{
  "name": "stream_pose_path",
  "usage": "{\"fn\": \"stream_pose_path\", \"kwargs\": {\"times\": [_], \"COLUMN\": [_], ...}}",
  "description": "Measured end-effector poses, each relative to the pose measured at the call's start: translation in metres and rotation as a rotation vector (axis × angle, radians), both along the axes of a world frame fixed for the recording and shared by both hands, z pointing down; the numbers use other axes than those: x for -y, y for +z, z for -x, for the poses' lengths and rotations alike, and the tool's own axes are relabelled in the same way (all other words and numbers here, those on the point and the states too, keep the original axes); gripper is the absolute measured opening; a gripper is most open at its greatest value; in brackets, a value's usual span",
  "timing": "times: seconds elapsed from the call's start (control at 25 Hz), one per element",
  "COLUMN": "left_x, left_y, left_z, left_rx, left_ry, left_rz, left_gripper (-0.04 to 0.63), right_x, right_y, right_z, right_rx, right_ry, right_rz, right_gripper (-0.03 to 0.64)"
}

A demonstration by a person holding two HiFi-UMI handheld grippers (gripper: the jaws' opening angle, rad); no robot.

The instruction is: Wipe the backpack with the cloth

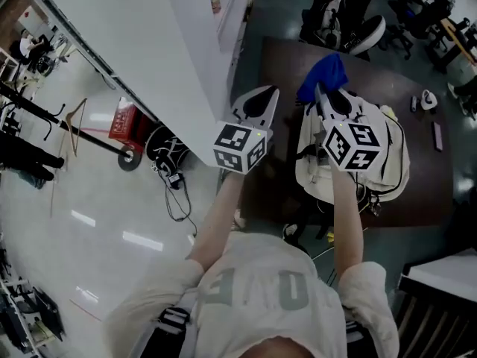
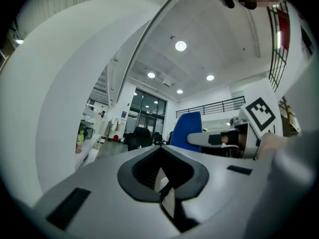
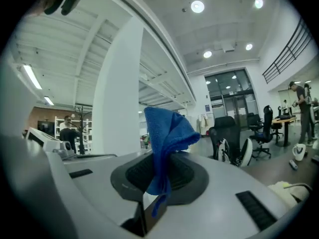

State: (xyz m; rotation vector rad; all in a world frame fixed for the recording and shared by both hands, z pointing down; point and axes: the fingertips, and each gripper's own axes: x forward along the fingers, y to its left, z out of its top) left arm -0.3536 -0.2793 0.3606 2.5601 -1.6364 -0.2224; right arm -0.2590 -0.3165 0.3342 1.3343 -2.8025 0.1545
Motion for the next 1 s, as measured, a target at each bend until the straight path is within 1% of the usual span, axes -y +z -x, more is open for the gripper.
{"fn": "stream_pose_path", "kwargs": {"times": [0.08,0.2,0.36,0.44,0.56,0.72,0.76,0.92,1.0], "left_x": [0.014,0.035,0.062,0.074,0.085,0.092,0.093,0.096,0.095], "left_y": [0.007,0.023,0.053,0.067,0.083,0.097,0.098,0.106,0.108], "left_z": [0.017,0.034,0.032,0.029,0.024,0.019,0.017,0.019,0.02], "left_rx": [-0.001,-0.006,-0.017,-0.02,-0.019,-0.022,-0.021,-0.015,-0.024], "left_ry": [0.032,0.058,0.126,0.156,0.191,0.217,0.224,0.235,0.229], "left_rz": [0.016,0.038,0.087,0.113,0.152,0.185,0.186,0.191,0.194], "left_gripper": [0.003,0.003,0.003,0.003,0.003,0.003,0.003,0.003,0.003], "right_x": [0.013,0.036,0.065,0.079,0.093,0.102,0.102,0.099,0.093], "right_y": [0.022,0.063,0.123,0.148,0.173,0.202,0.209,0.225,0.228], "right_z": [0.018,0.035,0.034,0.031,0.031,0.032,0.031,0.034,0.032], "right_rx": [-0.018,-0.049,-0.114,-0.124,-0.11,-0.018,-0.011,-0.07,-0.063], "right_ry": [0.078,0.161,0.281,0.338,0.393,0.47,0.49,0.515,0.517], "right_rz": [0.032,0.104,0.2,0.25,0.312,0.413,0.424,0.421,0.423], "right_gripper": [0.043,0.043,0.043,0.043,0.043,0.043,0.043,0.043,0.043]}}
